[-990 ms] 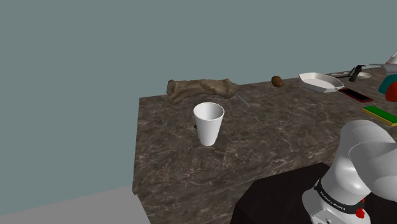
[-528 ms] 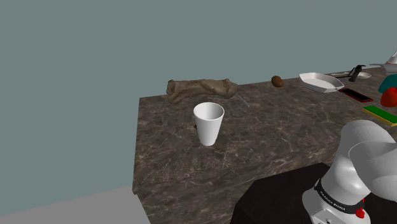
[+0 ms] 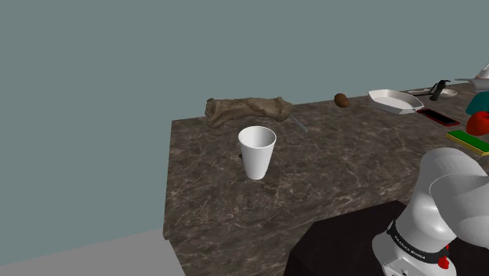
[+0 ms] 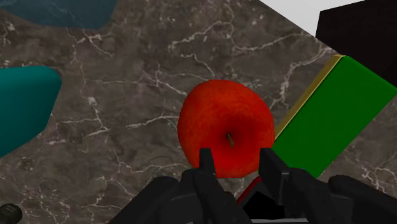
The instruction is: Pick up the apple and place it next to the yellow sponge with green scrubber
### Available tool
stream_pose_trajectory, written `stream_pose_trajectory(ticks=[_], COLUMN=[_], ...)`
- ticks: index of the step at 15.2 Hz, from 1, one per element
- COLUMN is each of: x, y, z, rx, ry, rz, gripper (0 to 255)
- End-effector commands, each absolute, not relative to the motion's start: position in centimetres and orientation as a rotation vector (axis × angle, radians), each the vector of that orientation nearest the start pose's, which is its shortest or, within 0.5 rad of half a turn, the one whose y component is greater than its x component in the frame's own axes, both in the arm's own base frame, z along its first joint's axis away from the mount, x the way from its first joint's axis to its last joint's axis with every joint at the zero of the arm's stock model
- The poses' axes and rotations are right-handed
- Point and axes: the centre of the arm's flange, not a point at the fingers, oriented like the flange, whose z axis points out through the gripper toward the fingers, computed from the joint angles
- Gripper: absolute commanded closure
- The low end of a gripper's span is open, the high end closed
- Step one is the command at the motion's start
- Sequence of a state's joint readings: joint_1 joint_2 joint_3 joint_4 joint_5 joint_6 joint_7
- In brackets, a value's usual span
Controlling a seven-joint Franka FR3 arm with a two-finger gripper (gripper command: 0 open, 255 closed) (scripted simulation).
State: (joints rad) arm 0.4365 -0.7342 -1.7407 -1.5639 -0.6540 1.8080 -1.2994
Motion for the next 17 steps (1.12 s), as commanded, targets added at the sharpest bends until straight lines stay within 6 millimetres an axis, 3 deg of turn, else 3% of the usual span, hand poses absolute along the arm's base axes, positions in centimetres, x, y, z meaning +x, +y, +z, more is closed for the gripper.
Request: stream_pose_trajectory(ticks=[1, 5, 9, 17], x=[-6.6, -6.6, -7.2, -7.2], y=[-64.9, -64.9, -64.4, -64.4], z=[48.3, 48.3, 53.3, 53.3], rx=[-3.240, -3.240, -3.240, -3.240], ry=[-0.035, -0.035, -0.035, -0.035], rz=[-0.171, -0.171, -0.171, -0.171], gripper=[0, 0, 0, 0])
